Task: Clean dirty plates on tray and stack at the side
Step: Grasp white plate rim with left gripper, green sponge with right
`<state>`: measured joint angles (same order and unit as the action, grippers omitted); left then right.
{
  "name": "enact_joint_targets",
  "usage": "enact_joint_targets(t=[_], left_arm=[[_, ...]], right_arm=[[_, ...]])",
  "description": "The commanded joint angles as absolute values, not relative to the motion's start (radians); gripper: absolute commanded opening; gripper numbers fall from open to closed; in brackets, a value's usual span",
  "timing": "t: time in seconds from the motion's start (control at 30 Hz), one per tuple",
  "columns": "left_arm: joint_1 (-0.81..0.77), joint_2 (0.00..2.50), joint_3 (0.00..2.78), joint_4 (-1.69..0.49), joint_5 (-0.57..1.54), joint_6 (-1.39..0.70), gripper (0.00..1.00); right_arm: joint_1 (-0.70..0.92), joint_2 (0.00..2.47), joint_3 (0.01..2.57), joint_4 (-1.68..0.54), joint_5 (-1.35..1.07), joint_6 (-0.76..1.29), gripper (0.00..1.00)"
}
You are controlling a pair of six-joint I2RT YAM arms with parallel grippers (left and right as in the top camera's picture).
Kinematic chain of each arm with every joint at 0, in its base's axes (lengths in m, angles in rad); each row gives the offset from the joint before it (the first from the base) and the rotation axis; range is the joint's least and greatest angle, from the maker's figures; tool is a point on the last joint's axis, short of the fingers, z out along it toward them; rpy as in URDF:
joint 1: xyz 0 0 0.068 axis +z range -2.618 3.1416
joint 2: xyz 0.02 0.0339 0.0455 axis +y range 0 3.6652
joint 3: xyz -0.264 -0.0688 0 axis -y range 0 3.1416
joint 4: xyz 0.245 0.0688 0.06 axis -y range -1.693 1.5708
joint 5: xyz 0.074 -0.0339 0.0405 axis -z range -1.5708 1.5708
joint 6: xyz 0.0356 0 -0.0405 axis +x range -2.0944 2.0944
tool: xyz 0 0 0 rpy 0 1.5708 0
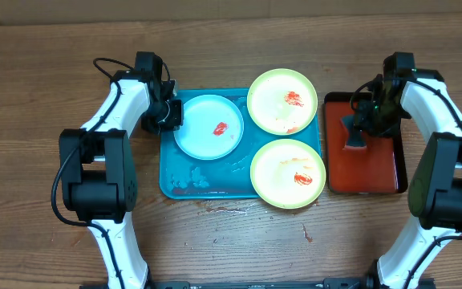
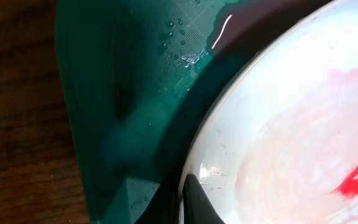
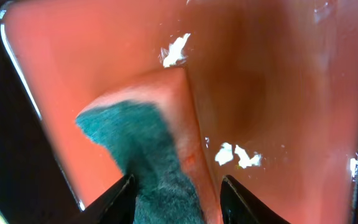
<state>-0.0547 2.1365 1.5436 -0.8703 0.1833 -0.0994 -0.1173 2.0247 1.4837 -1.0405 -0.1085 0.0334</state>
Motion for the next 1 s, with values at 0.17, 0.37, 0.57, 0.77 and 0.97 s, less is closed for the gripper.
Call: enact_joint_targets(t=[0.17,0.37,0.57,0.77,0.97], left_arm=[[-0.06,2.178,1.543,-0.856,0.157,-0.113,0.04],[-0.06,2.178,1.543,-0.855,0.157,-0.113,0.04],[-0.06,2.178,1.543,-0.854,0.157,-0.113,0.04],[-0.06,2.178,1.543,-0.851,0.157,-0.113,0.04],[-0.06,2.178,1.543,-0.847,0.157,-0.112,0.04]], right_arm=[[-0.102,2.026,1.538,-1.065,-0.128,-0.006,0.5],[-0.089,2.026,1.459,-0.988,-0.133,-0.003,0.52],[-0.084,2.028,1.355,-0.899,-0.132,0.0,0.46],[-0.084,2.028,1.35,-0.883,-0.13,0.009,0.22],[-0.084,2.027,1.354,-0.888,-0.106,0.035,0.04]])
